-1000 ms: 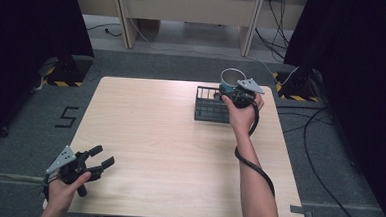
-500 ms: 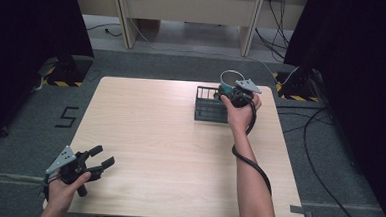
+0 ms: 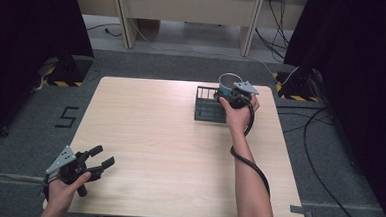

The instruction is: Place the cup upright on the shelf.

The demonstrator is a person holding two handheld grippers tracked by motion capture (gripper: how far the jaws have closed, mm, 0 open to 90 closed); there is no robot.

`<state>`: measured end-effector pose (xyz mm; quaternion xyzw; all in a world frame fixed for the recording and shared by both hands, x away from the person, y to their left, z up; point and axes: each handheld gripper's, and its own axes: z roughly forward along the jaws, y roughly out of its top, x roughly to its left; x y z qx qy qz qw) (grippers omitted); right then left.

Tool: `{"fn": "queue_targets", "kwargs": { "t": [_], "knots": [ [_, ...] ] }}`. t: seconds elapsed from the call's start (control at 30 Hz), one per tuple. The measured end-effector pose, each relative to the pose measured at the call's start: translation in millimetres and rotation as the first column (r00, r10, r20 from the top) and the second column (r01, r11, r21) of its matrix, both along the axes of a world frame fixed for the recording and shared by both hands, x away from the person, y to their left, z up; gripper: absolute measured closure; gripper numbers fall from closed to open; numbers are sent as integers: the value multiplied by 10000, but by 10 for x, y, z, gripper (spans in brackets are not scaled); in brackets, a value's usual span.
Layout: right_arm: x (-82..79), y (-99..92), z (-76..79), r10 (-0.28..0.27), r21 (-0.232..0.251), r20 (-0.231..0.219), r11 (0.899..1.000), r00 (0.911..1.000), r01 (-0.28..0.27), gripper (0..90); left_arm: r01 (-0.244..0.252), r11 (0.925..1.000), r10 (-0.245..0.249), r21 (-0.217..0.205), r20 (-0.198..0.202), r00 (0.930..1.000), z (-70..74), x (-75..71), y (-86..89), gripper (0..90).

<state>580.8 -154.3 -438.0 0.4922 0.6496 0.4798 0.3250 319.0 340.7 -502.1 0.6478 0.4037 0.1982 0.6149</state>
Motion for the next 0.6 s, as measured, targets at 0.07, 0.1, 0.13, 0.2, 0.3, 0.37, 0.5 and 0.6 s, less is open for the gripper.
{"fn": "queue_targets", "kwargs": {
  "t": [0.07,0.1,0.13,0.2,0.3,0.37,0.5,0.6],
  "knots": [
    [6,-3,-18,-24,-14,-56,10000,10000,24,181,2,10000,-2,-2,3,10000,0,0,0,227],
    [6,-3,-18,-24,-14,-56,10000,10000,24,181,2,10000,-2,-2,3,10000,0,0,0,227],
    [12,-9,-32,-34,-7,-111,10000,9999,34,181,7,10000,-7,4,0,10000,0,0,-1,227],
    [14,-11,-42,-64,15,-152,10000,9999,64,181,13,10000,-13,20,-3,10000,0,0,0,227],
    [14,-10,-52,-51,60,-172,10000,9998,52,181,28,10000,-28,26,-5,10000,1,-1,-1,227],
    [16,-9,-62,-65,12,-171,10000,9998,65,180,29,10000,-29,30,-10,10000,1,-2,-1,227],
    [19,-5,-84,-73,-50,-238,10000,9997,72,180,23,10000,-23,2,-7,10000,1,-2,-2,227],
    [22,-7,-101,-95,-46,-283,9999,9996,94,180,27,10000,-27,6,-7,10000,2,-2,-3,227]
  ]
}}
